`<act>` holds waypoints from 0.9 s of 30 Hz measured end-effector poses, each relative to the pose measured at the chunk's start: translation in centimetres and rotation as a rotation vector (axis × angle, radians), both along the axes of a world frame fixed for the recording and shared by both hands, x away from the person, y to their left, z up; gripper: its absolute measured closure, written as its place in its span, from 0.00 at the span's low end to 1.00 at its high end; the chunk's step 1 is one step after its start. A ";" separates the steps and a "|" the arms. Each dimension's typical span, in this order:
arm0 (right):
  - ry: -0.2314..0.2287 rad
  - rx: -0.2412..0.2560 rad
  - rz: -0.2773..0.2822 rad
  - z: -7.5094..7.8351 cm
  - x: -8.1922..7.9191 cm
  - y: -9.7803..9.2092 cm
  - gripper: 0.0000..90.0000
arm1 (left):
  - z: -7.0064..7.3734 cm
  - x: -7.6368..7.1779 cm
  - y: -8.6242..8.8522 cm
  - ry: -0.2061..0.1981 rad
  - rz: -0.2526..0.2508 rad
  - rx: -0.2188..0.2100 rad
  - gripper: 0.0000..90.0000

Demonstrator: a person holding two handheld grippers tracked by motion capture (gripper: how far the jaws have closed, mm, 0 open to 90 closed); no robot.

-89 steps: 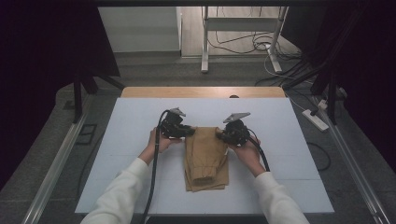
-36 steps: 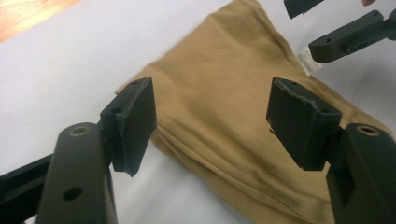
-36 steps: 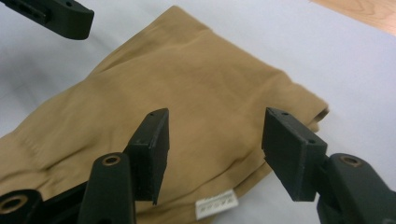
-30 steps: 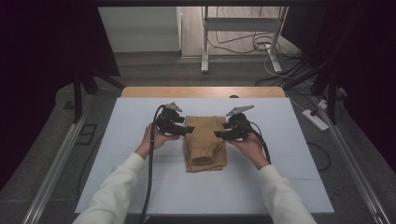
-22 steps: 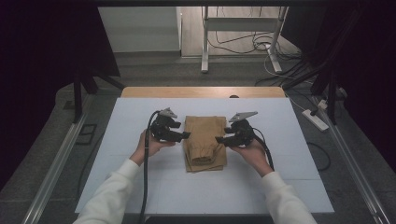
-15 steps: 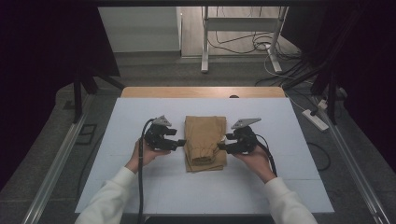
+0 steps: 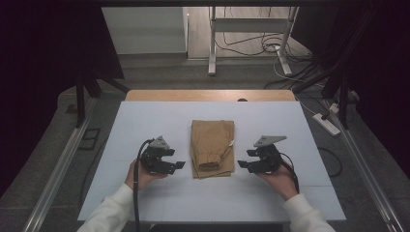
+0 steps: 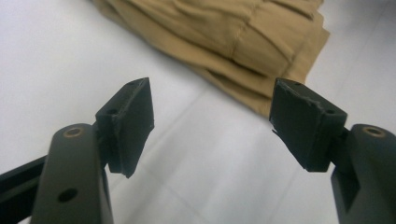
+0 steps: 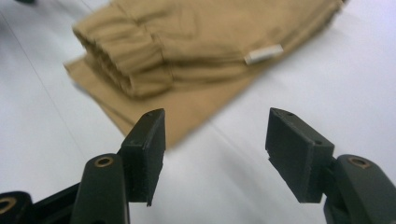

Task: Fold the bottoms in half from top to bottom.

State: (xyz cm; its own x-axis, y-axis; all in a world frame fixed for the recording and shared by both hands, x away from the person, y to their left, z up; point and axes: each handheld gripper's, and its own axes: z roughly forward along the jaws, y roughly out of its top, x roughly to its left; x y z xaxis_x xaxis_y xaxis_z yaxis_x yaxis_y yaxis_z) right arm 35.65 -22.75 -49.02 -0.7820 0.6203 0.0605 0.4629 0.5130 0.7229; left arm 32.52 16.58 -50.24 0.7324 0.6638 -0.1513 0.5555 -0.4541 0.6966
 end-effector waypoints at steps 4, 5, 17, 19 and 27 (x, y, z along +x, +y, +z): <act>0.001 -0.017 -0.023 -0.5 -1.3 -1.7 0.42 | -0.4 -1.0 1.2 0.011 0.020 0.000 0.34; 0.006 -0.019 -0.029 -0.7 -1.6 -2.1 0.42 | -0.5 -1.3 1.5 0.013 0.024 0.005 0.34; -0.004 -0.022 -0.043 -1.3 -3.7 -5.5 0.42 | -1.1 -2.9 3.2 0.021 0.059 0.004 0.34; -0.003 -0.018 -0.048 -1.3 -3.7 -5.8 0.42 | -1.2 -3.0 3.3 0.023 0.060 0.006 0.34; -0.002 -0.013 -0.050 -1.4 -3.8 -6.3 0.41 | -1.4 -3.0 3.5 0.026 0.061 0.010 0.34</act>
